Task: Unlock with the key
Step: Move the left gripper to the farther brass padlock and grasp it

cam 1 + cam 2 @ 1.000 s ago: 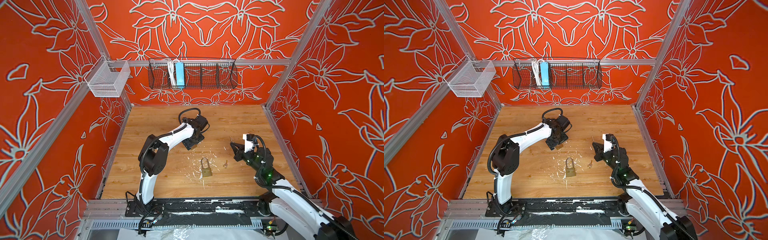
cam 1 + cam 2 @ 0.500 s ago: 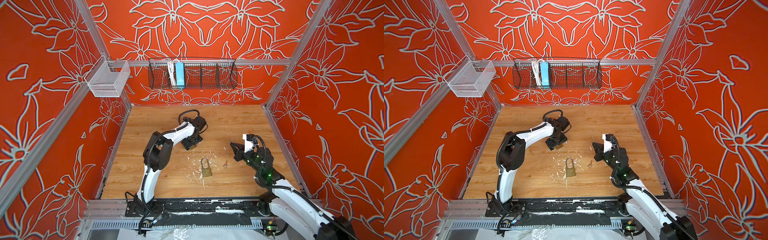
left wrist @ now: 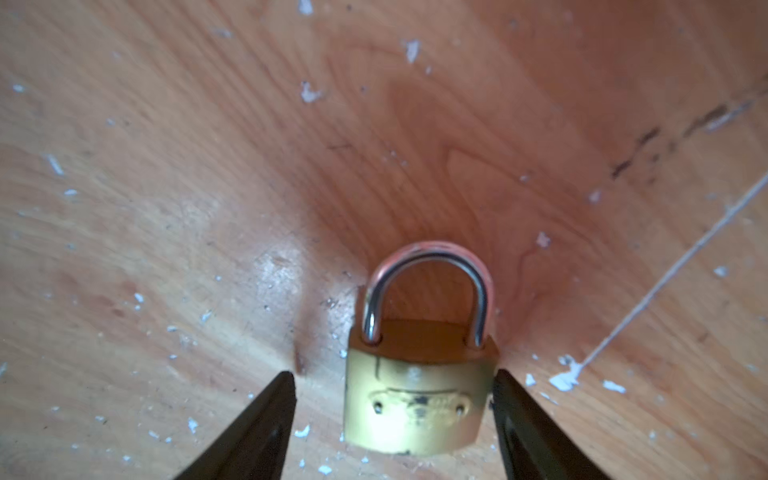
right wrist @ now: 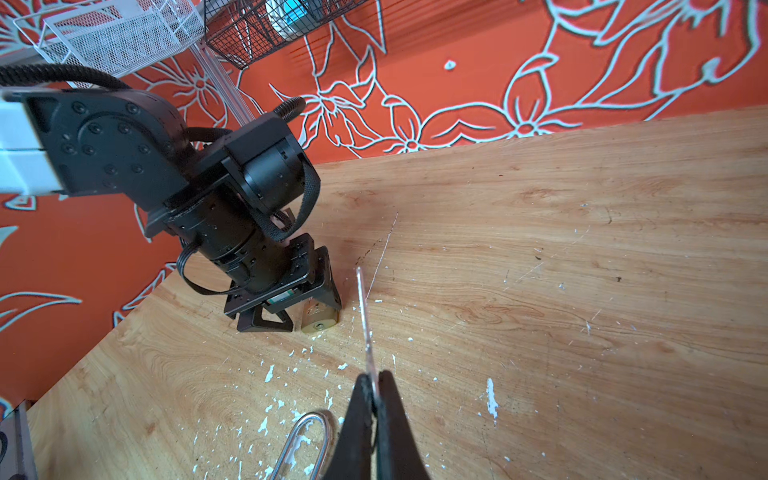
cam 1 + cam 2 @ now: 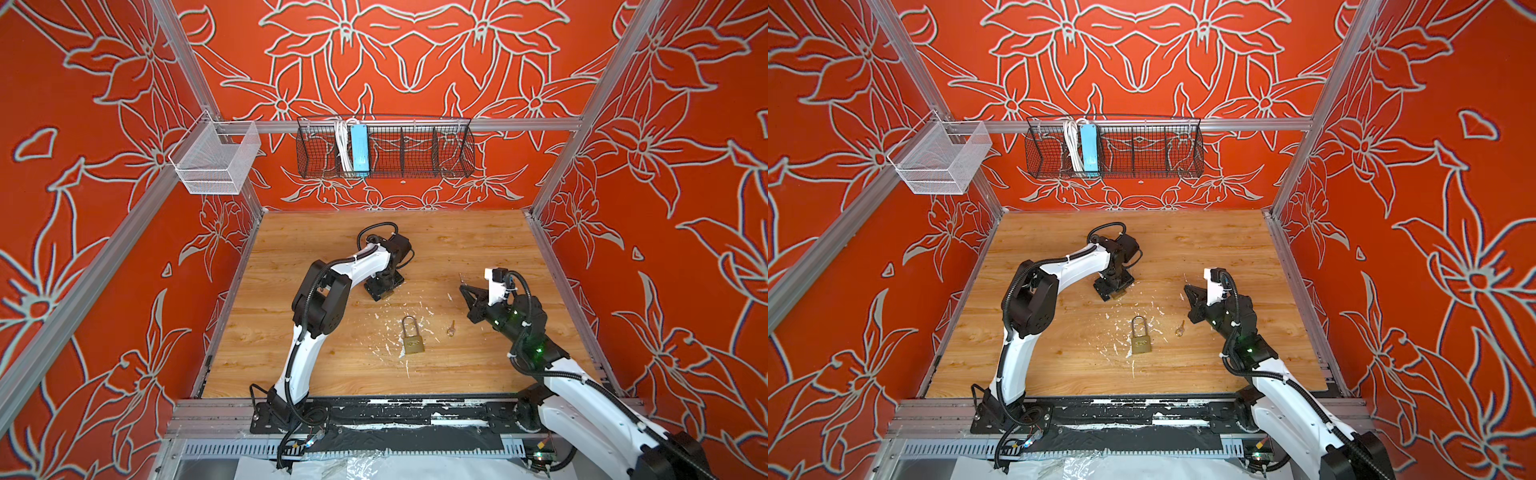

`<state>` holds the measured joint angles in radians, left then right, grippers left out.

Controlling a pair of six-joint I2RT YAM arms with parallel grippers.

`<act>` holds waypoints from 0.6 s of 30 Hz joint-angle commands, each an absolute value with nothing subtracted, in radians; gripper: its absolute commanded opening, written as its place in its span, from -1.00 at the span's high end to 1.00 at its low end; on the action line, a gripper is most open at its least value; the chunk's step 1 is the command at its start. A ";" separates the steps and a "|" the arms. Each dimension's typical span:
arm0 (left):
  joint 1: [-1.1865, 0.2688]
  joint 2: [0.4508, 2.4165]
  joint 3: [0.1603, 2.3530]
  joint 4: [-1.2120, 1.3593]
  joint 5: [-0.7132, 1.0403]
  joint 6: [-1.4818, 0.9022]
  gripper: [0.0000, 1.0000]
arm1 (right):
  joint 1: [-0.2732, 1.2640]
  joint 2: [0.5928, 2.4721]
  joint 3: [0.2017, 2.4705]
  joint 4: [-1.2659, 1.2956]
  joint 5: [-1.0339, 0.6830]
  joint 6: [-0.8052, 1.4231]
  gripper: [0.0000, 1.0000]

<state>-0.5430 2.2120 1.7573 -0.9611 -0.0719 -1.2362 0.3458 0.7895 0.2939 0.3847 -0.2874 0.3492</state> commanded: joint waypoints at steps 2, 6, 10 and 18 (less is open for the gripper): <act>-0.540 2.227 1.777 -1.030 -0.084 -1.270 -0.49 | 0.342 0.788 0.311 0.401 -0.301 0.344 1.00; -0.540 2.260 1.837 -1.104 -0.101 -1.282 -0.49 | 0.342 0.793 0.313 0.400 -0.305 0.344 1.00; -0.541 2.306 1.917 -1.185 -0.101 -1.298 -0.49 | 0.342 0.788 0.313 0.395 -0.304 0.341 1.00; -0.541 2.300 1.891 -1.146 -0.092 -1.310 -0.45 | 0.342 0.785 0.314 0.394 -0.307 0.341 1.00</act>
<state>-0.5434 2.2883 1.8980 -1.1049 -0.0803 -1.2854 0.3458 0.7906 0.2943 0.3847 -0.2947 0.3477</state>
